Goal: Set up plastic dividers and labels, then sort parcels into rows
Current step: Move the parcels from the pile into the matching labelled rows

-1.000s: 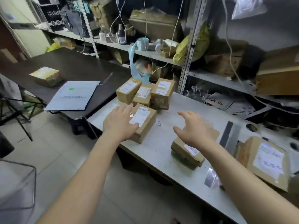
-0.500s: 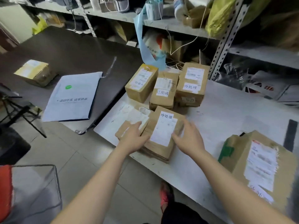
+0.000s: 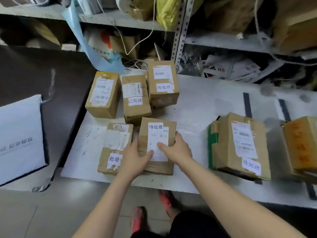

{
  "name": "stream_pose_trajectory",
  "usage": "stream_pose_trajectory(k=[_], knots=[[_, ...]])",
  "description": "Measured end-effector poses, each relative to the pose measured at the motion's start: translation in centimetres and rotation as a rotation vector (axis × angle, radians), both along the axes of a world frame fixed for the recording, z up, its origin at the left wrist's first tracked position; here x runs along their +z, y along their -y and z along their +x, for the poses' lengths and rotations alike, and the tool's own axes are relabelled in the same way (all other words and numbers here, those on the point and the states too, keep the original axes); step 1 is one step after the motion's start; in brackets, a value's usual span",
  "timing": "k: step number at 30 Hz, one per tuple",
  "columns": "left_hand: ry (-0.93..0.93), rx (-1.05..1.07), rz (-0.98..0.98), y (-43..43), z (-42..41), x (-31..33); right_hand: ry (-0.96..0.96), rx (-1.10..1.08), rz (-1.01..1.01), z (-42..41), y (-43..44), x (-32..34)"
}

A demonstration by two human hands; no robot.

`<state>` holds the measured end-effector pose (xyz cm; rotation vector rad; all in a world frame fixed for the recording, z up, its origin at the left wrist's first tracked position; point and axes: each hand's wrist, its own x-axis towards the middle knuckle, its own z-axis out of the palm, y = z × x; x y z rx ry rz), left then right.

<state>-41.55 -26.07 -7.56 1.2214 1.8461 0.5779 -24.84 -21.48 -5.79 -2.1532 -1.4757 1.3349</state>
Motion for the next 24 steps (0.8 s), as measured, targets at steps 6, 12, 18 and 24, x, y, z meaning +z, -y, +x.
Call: stream_pose_trajectory(k=[6, 12, 18, 24], knots=[[0.097, -0.129, 0.095, 0.6, -0.1, 3.0, -0.025, -0.155, 0.071, 1.3, 3.5, 4.5], [0.183, -0.191, 0.223, 1.0, 0.3, 7.6, -0.056, -0.279, 0.244, 2.3, 6.9, 9.4], [0.24, -0.263, 0.346, 1.3, 4.7, 12.7, -0.147, -0.334, 0.397, 7.0, 8.7, 14.1], [0.347, -0.361, 0.382, 1.1, 13.2, 14.2, -0.179, -0.383, 0.463, 15.4, 9.0, 16.1]])
